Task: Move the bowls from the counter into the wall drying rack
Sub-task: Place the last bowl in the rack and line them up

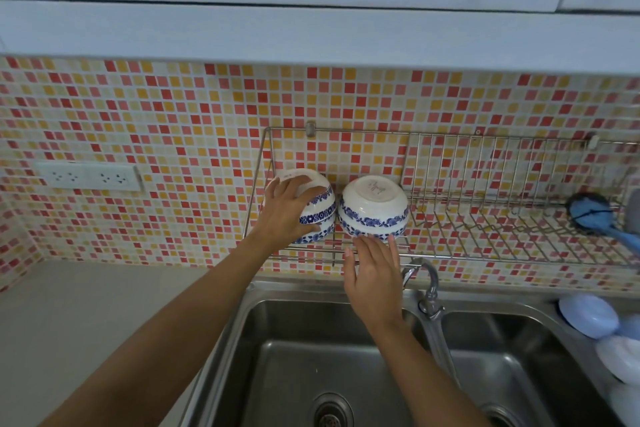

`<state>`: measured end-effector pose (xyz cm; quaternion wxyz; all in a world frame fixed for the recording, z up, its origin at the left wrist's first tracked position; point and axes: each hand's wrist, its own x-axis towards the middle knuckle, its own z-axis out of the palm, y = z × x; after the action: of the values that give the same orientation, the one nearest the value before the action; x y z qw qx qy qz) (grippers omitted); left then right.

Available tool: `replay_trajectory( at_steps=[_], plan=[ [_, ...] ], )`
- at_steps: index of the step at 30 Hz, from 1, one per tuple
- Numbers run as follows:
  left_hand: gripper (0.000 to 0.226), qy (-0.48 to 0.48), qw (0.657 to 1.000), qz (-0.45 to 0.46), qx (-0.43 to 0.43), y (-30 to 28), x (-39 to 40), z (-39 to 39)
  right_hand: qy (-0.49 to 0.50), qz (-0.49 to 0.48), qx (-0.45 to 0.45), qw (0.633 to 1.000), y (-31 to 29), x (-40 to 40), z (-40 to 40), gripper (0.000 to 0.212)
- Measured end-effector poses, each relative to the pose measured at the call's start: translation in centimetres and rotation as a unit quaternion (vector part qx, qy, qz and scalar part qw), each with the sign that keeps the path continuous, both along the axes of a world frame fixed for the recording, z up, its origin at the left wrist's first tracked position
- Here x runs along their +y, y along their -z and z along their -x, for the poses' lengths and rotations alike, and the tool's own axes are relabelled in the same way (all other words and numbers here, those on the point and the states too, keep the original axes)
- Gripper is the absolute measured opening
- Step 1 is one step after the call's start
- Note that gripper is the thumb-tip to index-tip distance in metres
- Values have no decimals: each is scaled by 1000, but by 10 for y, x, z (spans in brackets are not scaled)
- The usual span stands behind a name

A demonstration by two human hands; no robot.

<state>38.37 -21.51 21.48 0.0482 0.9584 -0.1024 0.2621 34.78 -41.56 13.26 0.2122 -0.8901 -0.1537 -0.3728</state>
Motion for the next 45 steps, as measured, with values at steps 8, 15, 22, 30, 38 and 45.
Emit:
replay_trajectory(
  at_steps=[8,15,22,30,38,45],
  plan=[
    [89,22,999,13,22,4,4,-3,3,-3,14,1000,-1,1,1,47],
    [70,50,998,23,3,8,4,0,-2,-6,24,1000,-4,2,3,45],
    [72,39,993,108,-13,15,3,8,-10,-42,46,998,-14,5,6,44],
    [58,15,986,161,-44,22,3,17,-22,-43,138,989,-60,-16,-39,58],
    [51,2,988,153,-33,23,2,15,21,-14,174,984,-54,-22,-54,53],
    [60,1,984,175,-25,22,0,19,38,-11,156,987,-54,-21,-48,52]
  ],
)
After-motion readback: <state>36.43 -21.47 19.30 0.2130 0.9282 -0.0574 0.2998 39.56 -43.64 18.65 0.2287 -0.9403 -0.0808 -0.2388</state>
